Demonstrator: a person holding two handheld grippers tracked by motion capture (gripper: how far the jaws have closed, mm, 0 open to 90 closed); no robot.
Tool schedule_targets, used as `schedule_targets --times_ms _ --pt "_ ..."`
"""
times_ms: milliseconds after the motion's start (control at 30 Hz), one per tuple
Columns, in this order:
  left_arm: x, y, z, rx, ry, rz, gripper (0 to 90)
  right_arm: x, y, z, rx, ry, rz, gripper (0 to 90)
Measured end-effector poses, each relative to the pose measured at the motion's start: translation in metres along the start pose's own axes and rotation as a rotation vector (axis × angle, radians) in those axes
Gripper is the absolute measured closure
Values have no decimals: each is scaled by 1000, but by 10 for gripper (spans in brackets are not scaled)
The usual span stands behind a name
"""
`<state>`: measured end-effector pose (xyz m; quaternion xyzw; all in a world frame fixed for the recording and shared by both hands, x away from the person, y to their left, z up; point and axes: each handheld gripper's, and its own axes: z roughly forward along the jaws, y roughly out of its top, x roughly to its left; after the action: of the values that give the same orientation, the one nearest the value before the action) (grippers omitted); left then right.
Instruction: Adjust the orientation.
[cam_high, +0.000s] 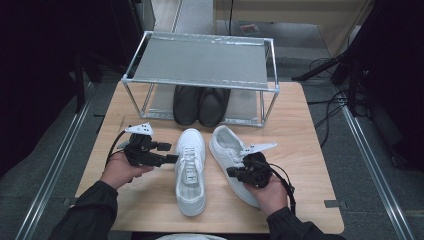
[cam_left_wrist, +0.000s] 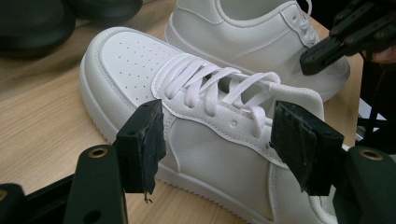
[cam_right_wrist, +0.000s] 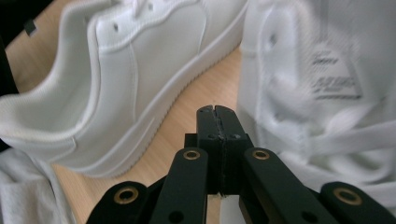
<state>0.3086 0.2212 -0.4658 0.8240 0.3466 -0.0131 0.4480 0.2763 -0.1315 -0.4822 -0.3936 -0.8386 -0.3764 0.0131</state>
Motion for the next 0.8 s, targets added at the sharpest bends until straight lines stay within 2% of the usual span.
schedule_targets --times_ms 100,233,433,633,733,800 --pt "0 0 1 3 -4 3 355 -1 -3 5 36 -23 -8 900" --pt "-1 0 1 6 -4 7 354 -8 -6 4 28 6 8 900" --pt "0 -1 1 3 -5 4 354 -17 -7 -1 34 2 33 900" --pt "0 -1 1 3 -5 4 354 -31 -10 -12 27 -35 63 900" --pt "0 -1 0 0 0 2 354 -33 -11 -15 25 -76 26 900" --pt "0 -1 0 -2 1 -2 354 -35 -11 -16 23 -81 37 900"
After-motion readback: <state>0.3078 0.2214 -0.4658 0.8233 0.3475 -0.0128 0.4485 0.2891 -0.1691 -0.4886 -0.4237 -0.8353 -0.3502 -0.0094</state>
